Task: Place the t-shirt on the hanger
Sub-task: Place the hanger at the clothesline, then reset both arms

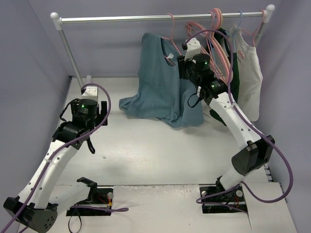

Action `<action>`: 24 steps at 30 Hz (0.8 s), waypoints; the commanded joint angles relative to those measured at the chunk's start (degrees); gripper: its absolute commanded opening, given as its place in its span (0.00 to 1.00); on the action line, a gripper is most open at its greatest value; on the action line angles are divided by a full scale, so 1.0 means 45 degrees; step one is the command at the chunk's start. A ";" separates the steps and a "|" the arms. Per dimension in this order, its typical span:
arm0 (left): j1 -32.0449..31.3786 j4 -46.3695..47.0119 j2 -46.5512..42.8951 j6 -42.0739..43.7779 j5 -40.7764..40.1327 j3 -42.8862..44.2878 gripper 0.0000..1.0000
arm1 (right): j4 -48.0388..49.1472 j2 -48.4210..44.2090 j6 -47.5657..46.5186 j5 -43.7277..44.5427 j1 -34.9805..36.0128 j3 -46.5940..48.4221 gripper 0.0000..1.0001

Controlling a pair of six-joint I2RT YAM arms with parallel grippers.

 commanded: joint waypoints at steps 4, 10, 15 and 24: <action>0.0134 -0.0339 -0.0058 -0.0331 -0.0043 0.1165 0.78 | 0.1719 -0.2167 0.0239 -0.0688 0.0017 -0.0032 0.63; 0.0134 -0.1473 -0.0487 -0.0389 -0.0082 0.2454 0.78 | 0.1522 -0.4934 -0.0228 -0.0591 -0.0022 -0.0926 0.96; 0.0153 -0.2078 -0.1366 -0.0350 0.0035 0.2359 0.78 | 0.1679 -0.7984 -0.0484 -0.0162 -0.0022 -0.4146 1.00; 0.0134 -0.2724 -0.3494 -0.0877 0.1168 0.0271 0.78 | -0.0207 -1.3085 0.0571 0.0132 -0.0003 -0.9248 1.00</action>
